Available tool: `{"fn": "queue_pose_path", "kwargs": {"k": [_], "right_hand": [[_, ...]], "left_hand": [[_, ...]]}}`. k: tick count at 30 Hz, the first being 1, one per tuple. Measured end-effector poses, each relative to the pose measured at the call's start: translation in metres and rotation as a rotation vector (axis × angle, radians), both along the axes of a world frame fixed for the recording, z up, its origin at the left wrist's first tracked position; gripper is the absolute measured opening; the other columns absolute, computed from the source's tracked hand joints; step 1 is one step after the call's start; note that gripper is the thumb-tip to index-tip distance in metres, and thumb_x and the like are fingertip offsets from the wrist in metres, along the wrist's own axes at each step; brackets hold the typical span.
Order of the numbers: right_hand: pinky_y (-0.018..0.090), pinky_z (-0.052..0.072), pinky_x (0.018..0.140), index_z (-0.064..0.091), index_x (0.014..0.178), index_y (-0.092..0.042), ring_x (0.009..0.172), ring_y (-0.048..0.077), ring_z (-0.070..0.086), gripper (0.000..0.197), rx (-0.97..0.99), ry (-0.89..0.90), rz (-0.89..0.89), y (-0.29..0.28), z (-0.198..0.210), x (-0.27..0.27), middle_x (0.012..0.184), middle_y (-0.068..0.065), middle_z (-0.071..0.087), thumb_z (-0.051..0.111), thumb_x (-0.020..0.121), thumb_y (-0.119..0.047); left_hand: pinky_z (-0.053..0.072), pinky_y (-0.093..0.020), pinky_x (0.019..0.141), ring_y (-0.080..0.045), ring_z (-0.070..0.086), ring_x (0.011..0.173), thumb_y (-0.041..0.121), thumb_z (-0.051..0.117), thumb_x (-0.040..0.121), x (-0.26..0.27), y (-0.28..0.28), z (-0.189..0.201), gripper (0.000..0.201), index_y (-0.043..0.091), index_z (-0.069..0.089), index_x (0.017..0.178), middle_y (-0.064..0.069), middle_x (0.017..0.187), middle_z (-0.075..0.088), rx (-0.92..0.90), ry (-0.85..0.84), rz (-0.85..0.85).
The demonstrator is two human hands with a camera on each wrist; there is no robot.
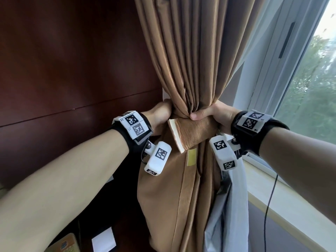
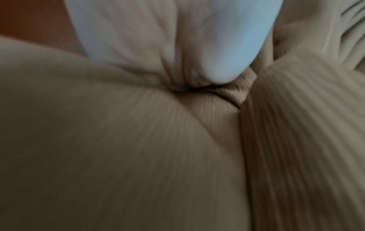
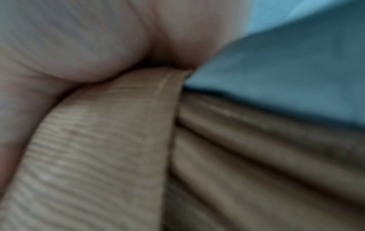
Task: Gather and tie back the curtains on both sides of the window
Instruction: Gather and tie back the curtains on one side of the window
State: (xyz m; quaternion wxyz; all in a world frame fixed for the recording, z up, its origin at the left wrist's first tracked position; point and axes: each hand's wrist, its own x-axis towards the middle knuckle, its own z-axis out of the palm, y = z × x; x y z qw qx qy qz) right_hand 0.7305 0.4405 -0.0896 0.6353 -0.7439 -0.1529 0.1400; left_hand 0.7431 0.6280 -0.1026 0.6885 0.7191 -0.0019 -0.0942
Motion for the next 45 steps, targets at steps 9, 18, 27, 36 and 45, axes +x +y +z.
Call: {"fn": "queue_pose_path", "kwargs": {"k": [9,18,27,36,45], "right_hand": [[0.031,0.06,0.077,0.069,0.114,-0.024,0.093,0.015,0.077,0.06,-0.008,0.001,-0.002,-0.007,-0.002,0.007,0.102,-0.005,0.081,0.08,0.057,-0.01],[0.036,0.059,0.085,0.067,0.121,-0.022,0.106,0.021,0.074,0.067,-0.053,-0.003,-0.017,-0.009,-0.002,0.012,0.115,0.0,0.078,0.082,0.056,-0.012],[0.04,0.058,0.093,0.067,0.129,-0.019,0.113,0.023,0.071,0.082,-0.06,-0.05,-0.146,-0.006,-0.004,0.012,0.121,0.001,0.076,0.09,0.05,-0.016],[0.035,0.051,0.092,0.052,0.124,-0.021,0.106,0.015,0.059,0.106,-0.443,-0.385,-0.641,-0.001,0.004,-0.012,0.114,-0.009,0.063,0.097,0.04,-0.067],[0.042,0.065,0.075,0.072,0.091,-0.007,0.084,0.026,0.073,0.066,-0.522,-0.335,-0.717,0.013,0.004,-0.029,0.092,0.009,0.072,0.095,0.058,-0.06]], "left_hand": [[0.048,-0.044,0.112,-0.026,0.066,0.122,0.059,0.043,0.101,0.002,-0.003,0.001,0.061,0.012,0.056,0.138,-0.011,0.131,0.068,0.065,0.071,-0.069],[0.047,-0.044,0.113,-0.027,0.064,0.125,0.086,0.03,0.09,0.013,-0.001,-0.01,0.093,0.013,0.058,0.141,-0.011,0.136,0.067,0.188,0.082,-0.064],[0.048,-0.038,0.101,-0.042,0.059,0.123,0.024,0.036,0.112,0.015,0.003,0.001,0.043,-0.006,0.062,0.128,-0.027,0.129,0.065,0.665,-0.262,0.128],[0.033,-0.065,0.109,-0.052,0.044,0.136,0.012,0.029,0.11,0.005,0.009,0.014,0.047,0.004,0.027,0.156,-0.029,0.146,0.046,0.54,-0.073,0.297],[0.031,-0.035,0.12,-0.03,0.04,0.148,0.075,0.017,0.1,-0.008,0.01,-0.002,0.091,0.007,0.05,0.152,-0.016,0.159,0.045,0.551,-0.118,0.149]]}}
